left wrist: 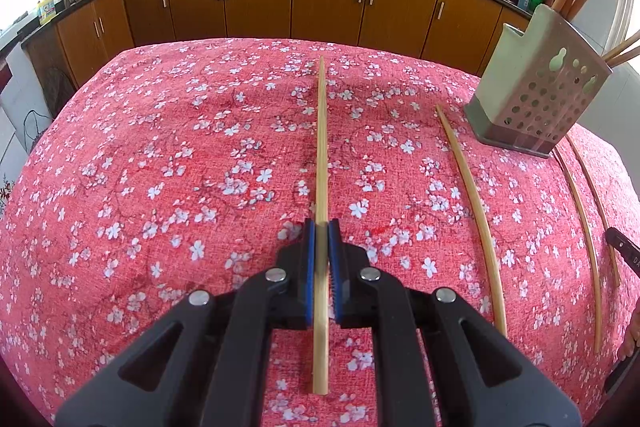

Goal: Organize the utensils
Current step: 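Hold the grasped chopsticks against the cloth with both tools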

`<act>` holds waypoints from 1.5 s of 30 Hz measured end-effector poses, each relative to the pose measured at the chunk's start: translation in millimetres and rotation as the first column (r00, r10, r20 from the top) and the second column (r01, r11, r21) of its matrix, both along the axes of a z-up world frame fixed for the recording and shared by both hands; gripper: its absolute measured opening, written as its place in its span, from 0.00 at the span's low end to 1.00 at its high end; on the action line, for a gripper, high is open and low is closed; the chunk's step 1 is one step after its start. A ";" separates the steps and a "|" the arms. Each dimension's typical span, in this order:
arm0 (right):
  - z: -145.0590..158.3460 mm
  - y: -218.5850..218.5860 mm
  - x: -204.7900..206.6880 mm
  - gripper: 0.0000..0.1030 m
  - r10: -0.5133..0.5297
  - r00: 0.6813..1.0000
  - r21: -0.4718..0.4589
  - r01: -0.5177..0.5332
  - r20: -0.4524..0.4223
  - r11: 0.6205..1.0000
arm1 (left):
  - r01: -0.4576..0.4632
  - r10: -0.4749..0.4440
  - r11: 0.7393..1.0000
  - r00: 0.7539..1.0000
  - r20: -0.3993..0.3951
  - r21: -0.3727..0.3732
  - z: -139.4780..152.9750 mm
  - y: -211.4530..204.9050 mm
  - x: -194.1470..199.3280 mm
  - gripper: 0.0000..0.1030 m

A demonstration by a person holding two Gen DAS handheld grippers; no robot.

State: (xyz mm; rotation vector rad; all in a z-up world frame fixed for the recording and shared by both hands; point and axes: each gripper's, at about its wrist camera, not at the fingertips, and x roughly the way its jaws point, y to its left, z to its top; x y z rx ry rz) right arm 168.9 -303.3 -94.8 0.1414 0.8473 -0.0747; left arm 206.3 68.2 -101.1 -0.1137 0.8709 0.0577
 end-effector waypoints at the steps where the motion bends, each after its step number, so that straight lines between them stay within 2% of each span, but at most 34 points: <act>1: 0.0 -0.2 0.1 0.08 0.000 1.000 0.000 0.000 0.000 1.000 | 0.000 0.000 1.000 1.000 0.000 0.000 0.0 0.1 0.0 0.10; 43: 0.1 -0.3 1.7 0.08 -0.002 1.000 -0.004 0.002 -0.004 1.000 | 0.003 -0.003 1.000 1.000 0.002 -0.020 0.2 1.2 -0.6 0.10; 45: 0.6 -1.2 1.6 0.08 -0.001 1.000 -0.003 0.001 -0.004 1.000 | 0.013 -0.013 1.000 1.000 -0.003 0.008 1.3 -1.6 -0.9 0.10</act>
